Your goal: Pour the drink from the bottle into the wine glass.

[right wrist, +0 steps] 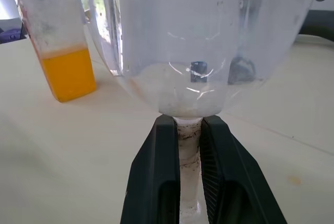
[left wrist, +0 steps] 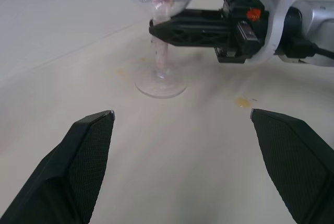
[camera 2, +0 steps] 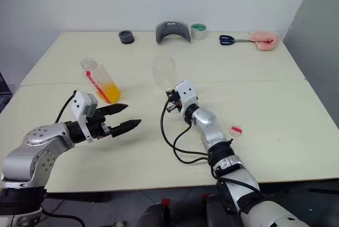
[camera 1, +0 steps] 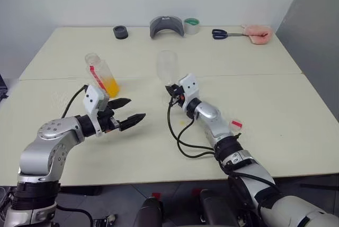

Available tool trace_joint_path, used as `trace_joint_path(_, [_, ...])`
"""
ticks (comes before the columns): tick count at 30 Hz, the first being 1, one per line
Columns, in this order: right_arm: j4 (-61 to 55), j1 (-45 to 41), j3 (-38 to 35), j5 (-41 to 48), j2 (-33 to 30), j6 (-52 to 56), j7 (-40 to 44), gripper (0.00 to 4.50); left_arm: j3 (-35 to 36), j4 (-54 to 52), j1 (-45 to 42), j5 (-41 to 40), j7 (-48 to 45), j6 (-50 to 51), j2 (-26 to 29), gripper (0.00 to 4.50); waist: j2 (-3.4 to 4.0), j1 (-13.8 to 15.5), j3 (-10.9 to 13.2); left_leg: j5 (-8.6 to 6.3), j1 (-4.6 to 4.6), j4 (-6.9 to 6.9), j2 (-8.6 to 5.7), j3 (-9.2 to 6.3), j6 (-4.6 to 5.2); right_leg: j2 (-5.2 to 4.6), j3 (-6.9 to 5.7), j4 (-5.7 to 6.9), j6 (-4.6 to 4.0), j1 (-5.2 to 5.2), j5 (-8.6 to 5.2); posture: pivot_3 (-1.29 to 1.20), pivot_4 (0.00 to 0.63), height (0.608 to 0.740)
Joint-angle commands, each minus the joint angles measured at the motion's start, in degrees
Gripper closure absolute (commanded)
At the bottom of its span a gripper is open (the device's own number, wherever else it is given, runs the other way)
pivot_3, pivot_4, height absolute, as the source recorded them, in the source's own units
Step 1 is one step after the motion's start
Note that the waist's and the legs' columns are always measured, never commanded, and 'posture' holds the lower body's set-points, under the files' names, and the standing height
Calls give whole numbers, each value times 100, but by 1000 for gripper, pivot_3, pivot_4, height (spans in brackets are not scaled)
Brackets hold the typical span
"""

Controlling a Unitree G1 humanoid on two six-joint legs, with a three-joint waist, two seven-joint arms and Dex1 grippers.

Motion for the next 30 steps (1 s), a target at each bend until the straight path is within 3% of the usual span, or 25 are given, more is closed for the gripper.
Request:
trace_joint_path(1, [102, -168, -47, 58, 11, -224, 99, 4250, 261, -260, 53, 11, 3, -180, 153, 0, 0, -1, 0, 0, 0, 0, 0, 0, 0, 1, 0, 1, 0, 0, 0, 0, 150, 740])
trace_joint_path(28, [176, -205, -180, 258, 30, -32, 275, 4250, 269, -754, -438, -23, 581, -157, 157, 0, 0, 0, 0, 0, 1, 0, 1, -1, 0, 2, 0, 1, 0, 0, 0, 0, 150, 740])
trace_joint_path(29, [152, -197, -173, 263, 33, -21, 282, 3901, 264, -752, -461, -35, 596, -158, 134, 0, 0, 0, 0, 0, 1, 0, 1, -1, 0, 2, 0, 1, 0, 0, 0, 0, 150, 740])
trace_joint_path(30, [132, -190, -165, 264, 34, -11, 294, 3901, 259, -751, -490, -52, 612, -155, 111, 0, 0, 0, 0, 0, 1, 0, 1, -2, 0, 2, -1, 1, 0, 0, 0, 0, 150, 740])
